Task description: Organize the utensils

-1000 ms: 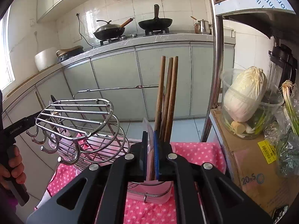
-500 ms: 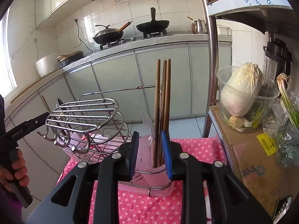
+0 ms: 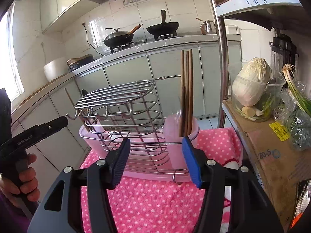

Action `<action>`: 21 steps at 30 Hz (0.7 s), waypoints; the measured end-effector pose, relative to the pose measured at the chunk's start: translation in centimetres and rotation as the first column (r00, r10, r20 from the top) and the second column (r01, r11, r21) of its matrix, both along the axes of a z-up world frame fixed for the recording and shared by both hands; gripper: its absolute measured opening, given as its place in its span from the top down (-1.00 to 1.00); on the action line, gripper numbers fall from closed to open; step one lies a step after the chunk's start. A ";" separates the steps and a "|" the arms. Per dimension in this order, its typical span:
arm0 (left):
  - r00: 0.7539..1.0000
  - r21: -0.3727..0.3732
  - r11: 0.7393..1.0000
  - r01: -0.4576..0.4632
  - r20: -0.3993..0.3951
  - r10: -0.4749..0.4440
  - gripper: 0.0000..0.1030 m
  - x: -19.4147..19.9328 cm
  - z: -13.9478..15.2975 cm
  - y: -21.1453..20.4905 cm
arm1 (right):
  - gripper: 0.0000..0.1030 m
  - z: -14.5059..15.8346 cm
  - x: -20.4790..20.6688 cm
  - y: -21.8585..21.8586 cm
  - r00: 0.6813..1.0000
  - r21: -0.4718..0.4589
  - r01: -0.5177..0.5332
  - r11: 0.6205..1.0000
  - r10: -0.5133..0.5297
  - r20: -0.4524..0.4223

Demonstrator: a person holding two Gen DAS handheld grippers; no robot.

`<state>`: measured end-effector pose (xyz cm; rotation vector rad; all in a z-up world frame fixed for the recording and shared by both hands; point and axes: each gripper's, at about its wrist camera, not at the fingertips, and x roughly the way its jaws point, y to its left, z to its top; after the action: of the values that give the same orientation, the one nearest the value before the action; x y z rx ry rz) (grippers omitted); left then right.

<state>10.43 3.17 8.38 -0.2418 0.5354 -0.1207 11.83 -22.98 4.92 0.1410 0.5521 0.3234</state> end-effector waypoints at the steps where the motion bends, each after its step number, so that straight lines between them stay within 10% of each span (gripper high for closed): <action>1: 1.000 0.000 1.000 -0.001 -0.003 0.001 -0.06 -0.3 -0.1 -0.1 | -0.11 0.1 -0.5 0.3 1.000 -0.010 0.000 1.000 0.000 0.011; 21: 1.000 0.051 0.999 0.000 -0.026 0.001 -0.06 -4.5 -1.6 -1.9 | -0.13 0.0 -5.4 1.6 0.999 -0.065 0.006 0.998 -0.002 0.055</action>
<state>5.94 1.23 6.80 -0.1940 0.5640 -0.1034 6.45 -21.33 4.96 0.0697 0.5078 0.3042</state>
